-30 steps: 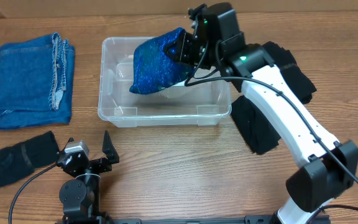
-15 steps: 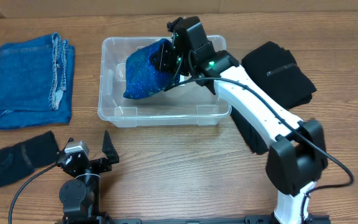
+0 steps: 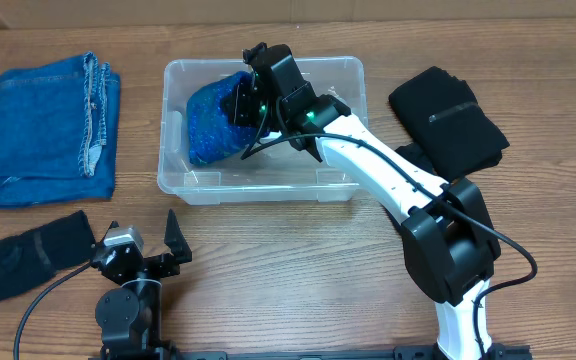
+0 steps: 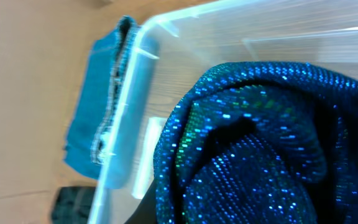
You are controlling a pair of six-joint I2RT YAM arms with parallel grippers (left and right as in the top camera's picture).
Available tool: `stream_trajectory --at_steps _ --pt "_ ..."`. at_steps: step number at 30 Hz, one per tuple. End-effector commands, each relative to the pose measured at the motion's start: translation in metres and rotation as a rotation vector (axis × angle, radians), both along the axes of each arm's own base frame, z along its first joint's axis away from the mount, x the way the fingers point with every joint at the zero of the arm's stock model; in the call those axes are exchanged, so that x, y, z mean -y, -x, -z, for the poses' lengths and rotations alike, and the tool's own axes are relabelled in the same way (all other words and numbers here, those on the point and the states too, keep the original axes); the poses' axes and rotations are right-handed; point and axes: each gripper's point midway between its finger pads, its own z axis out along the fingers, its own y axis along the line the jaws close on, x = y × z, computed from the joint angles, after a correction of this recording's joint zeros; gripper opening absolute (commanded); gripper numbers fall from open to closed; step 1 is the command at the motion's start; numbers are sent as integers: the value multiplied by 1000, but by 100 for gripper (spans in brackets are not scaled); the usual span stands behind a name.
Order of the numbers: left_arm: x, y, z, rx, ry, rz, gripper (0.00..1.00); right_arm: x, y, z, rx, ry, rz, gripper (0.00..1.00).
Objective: Pack container
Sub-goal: 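Lower the blue cloth into the container and open the right gripper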
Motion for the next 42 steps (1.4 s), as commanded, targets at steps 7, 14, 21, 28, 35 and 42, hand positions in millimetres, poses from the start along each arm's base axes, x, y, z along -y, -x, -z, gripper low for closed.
stream_trajectory --at_steps 7,14,21,28,35,42 --pt "-5 1 -2 7 -22 -20 100 29 -13 6 122 214 32 31" --pt "-5 1 -2 7 -22 -20 100 47 -16 42 113 373 33 42" --pt "-5 1 -2 7 -22 -20 100 67 -22 93 73 518 61 43" --pt "-5 1 -2 7 -22 -20 100 95 -31 113 20 563 93 66" --pt "-5 1 -2 7 -22 -20 100 104 -36 76 67 534 79 79" --pt "-5 1 -2 7 -22 -20 100 88 -22 -36 169 359 30 97"
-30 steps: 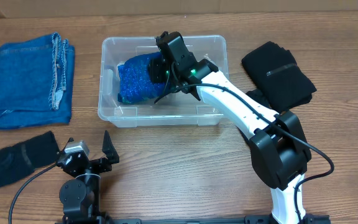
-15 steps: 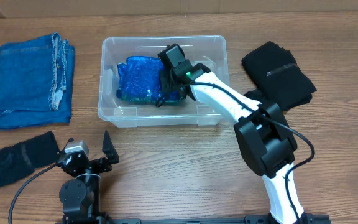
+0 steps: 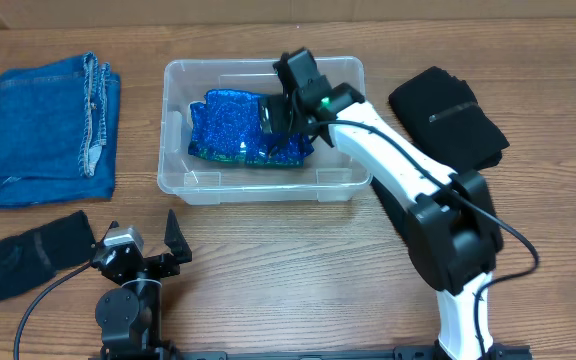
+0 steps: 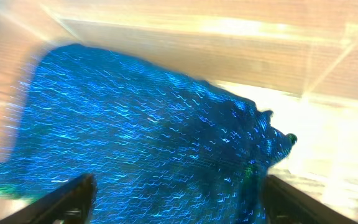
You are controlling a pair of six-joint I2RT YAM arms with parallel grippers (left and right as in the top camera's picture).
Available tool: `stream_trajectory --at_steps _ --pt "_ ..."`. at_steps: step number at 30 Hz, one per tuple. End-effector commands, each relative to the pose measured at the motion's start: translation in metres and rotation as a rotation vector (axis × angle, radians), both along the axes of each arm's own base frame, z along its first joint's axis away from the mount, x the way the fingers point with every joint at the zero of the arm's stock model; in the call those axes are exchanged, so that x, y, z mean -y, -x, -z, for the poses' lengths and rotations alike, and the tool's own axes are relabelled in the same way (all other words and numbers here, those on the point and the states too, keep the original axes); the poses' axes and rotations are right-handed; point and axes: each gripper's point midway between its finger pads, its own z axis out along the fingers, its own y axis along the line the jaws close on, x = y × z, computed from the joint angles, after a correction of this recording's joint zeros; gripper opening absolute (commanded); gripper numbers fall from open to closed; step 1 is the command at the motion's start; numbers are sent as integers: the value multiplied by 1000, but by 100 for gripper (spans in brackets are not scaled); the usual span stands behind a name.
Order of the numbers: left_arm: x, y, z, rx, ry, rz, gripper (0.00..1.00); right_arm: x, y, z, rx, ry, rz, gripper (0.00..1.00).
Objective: Pack container
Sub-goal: 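Lower the blue cloth into the container and open the right gripper, then move the right gripper to the upper black garment and grasp it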
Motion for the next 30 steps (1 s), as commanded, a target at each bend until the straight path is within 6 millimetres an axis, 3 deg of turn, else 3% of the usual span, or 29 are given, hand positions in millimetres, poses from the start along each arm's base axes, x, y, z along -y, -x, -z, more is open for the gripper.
stream_trajectory --at_steps 1,4,7,8,10,13,15,17,21,23,30 --pt "-5 1 -2 7 -22 -20 100 -2 5 -112 135 -124 -28 100" --pt "-5 1 -2 7 -22 -20 100 36 11 -165 179 -133 32 100" --pt "-5 1 -2 7 -22 -20 100 99 8 -200 218 -140 144 100" --pt "-5 1 -2 7 -22 -20 100 131 7 -206 215 -131 206 100" --pt "-5 1 -2 7 -22 -20 100 200 6 -203 157 -129 384 100" --pt "-5 1 -2 7 -22 -20 100 300 18 -173 -4 -164 725 100" --pt "-5 1 -2 7 -22 -20 100 347 32 -155 -87 -184 882 100" --pt "-5 1 -2 7 -22 -20 100 381 44 -140 -148 -195 971 100" --pt "-5 1 -2 7 -22 -20 100 421 65 -106 -239 -205 1077 100" --pt "-5 1 -2 7 -22 -20 100 430 75 -78 -299 -235 1105 100" --pt "-5 1 -2 7 -22 -20 100 416 78 4 -379 -391 1103 100"
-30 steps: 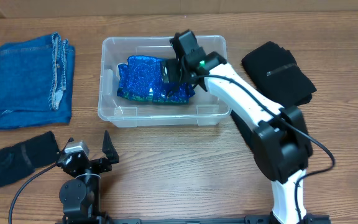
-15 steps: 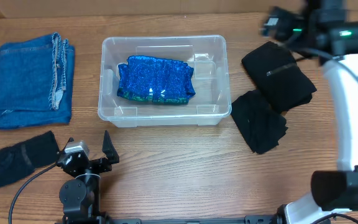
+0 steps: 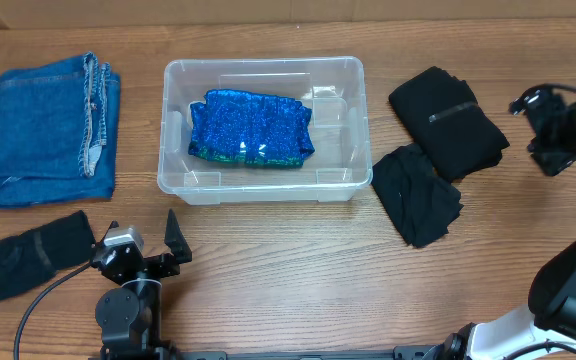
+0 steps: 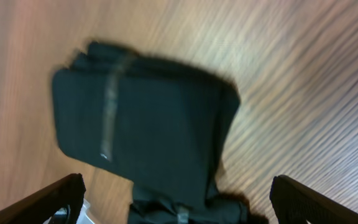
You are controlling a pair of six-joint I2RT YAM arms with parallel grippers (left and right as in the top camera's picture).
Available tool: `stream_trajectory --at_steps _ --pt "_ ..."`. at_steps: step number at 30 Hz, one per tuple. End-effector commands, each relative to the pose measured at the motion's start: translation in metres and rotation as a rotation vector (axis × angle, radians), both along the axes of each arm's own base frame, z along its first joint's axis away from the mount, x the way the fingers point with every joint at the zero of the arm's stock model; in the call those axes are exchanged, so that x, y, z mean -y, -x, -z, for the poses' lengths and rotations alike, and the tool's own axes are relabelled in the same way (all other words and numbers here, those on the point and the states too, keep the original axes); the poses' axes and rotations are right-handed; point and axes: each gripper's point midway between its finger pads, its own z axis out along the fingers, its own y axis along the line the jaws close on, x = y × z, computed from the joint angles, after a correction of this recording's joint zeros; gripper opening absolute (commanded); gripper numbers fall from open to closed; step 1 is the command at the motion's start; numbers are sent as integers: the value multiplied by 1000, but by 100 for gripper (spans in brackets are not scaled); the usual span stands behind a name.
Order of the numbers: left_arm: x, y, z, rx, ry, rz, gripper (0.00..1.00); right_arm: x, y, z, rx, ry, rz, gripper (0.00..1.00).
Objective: Pack container
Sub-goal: 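Move the right gripper to the upper black garment and grasp it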
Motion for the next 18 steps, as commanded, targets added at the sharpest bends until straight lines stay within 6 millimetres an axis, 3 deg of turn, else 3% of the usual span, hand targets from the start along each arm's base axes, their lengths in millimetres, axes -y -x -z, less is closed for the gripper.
stream_trajectory --at_steps 1,5,13,18 --pt "-5 1 -2 7 -20 -20 100 -15 2 30 7 -90 29 100" --pt "-5 1 -2 7 -20 -20 100 -20 2 59 37 -118 54 99" --pt "-5 1 -2 7 -20 -20 100 -44 -13 88 84 -92 -5 93" --pt "-5 1 -2 7 -20 -20 100 -46 -8 108 22 -58 9 92"
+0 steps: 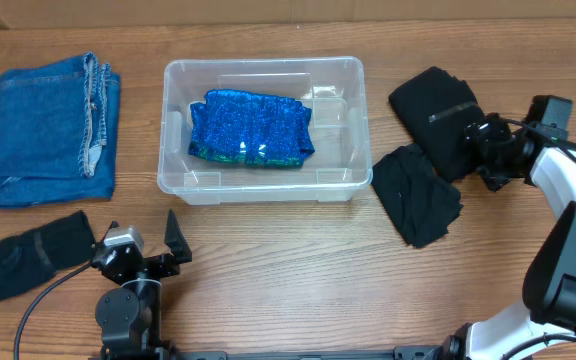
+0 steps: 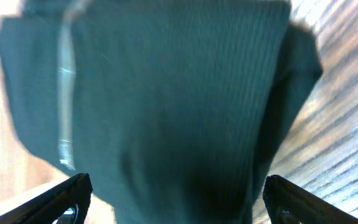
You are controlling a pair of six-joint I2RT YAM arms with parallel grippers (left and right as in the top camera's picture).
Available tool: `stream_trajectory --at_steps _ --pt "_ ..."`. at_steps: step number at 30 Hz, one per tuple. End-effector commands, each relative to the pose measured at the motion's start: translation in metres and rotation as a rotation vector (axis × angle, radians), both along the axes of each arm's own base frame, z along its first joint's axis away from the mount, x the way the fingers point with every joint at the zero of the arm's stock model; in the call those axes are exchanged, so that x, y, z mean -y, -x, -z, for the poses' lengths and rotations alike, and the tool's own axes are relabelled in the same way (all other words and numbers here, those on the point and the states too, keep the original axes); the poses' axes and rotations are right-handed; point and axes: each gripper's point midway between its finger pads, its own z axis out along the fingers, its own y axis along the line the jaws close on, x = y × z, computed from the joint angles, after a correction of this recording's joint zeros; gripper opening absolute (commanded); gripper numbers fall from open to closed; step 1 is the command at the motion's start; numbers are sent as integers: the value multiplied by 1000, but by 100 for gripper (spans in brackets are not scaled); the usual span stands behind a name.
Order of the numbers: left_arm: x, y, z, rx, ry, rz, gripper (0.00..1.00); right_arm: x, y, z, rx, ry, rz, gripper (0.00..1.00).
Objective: Pack container
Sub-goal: 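Move the right gripper to the upper black garment and grasp it, then lift the black garment and carry it into the container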
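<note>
A clear plastic container (image 1: pixel 340 178) sits mid-table with a sparkly blue garment (image 1: pixel 251 127) lying inside it. A folded black garment (image 1: pixel 440 116) lies right of the container, and a second, crumpled black garment (image 1: pixel 415 192) lies just in front of it. My right gripper (image 1: pixel 478 140) hovers at the folded black garment's right edge, open; in the right wrist view that garment (image 2: pixel 166 106) fills the frame between the wide-spread fingertips (image 2: pixel 61 196). My left gripper (image 1: pixel 140 252) rests open at the table's front left.
Folded blue jeans (image 1: pixel 53 125) lie at the far left. A dark folded cloth (image 1: pixel 33 252) lies at the front left, beside the left arm's base. Bare wood shows between the container and the front edge.
My right gripper has moved left from the table's far right edge to the folded black garment and now sits close over it, still open. Nothing else has shifted.
My right gripper held the sparkly blue garment over the container's left part. Then the garment lay spread in the container with the gripper open above it. The gripper then stood open at the far right, and is now over the folded black garment.
</note>
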Motion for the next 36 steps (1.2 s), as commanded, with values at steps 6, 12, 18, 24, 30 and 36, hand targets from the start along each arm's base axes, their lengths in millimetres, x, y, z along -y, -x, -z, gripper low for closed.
stream_trajectory --at_steps 6,12,18,24,30,36 --pt "-5 1 -2 7 -19 -20 100 13 8 24 -77 69 46 85" --pt "-5 1 -2 7 -19 -20 100 14 11 44 -115 64 48 80" --pt "-5 1 -2 7 -19 -20 100 9 12 62 -142 47 28 66" --pt "-5 1 -2 7 -19 -20 100 4 6 58 -105 50 -60 21" --pt "-5 1 -2 7 -19 -20 100 -16 -16 16 36 -45 -158 4" --pt "-5 1 -2 7 -19 -20 100 -17 -25 -56 130 14 -252 4"
